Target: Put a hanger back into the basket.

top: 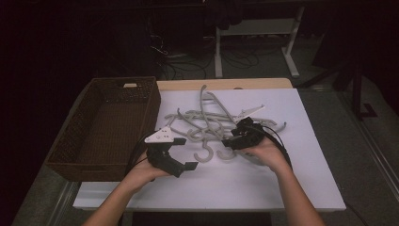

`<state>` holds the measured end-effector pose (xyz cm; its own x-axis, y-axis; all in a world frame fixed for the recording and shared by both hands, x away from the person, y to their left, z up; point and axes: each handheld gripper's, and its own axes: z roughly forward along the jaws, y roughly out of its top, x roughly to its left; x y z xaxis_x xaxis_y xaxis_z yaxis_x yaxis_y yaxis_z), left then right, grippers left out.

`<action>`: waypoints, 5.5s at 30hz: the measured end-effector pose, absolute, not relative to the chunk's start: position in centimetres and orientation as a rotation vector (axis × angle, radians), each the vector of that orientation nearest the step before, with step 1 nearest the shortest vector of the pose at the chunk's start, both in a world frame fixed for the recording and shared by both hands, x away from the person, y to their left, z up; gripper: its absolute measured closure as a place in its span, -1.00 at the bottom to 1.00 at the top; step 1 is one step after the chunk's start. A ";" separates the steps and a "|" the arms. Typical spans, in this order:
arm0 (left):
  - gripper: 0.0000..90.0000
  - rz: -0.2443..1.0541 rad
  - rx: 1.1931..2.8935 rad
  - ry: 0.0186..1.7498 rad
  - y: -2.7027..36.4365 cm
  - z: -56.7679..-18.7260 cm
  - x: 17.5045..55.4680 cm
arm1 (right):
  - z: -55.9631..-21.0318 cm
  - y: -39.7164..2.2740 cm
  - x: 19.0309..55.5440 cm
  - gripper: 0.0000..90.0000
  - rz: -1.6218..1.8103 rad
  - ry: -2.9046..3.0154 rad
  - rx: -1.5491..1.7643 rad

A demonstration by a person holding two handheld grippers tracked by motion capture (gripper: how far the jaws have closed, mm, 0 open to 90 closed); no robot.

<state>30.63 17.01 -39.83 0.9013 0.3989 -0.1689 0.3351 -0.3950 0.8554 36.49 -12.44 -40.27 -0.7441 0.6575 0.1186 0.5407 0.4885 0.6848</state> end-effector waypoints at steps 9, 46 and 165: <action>-1.00 0.076 2.039 0.545 16.7 -41.6 30.6 | -42.2 -10.9 37.8 0.26 1.008 2.597 1.069; -1.00 0.144 2.129 0.564 16.8 -44.0 30.9 | -41.7 -11.4 37.2 0.79 1.009 2.527 1.060; -1.00 0.122 2.162 0.545 17.6 -44.1 30.4 | -41.5 -18.0 28.0 0.98 0.987 2.708 0.953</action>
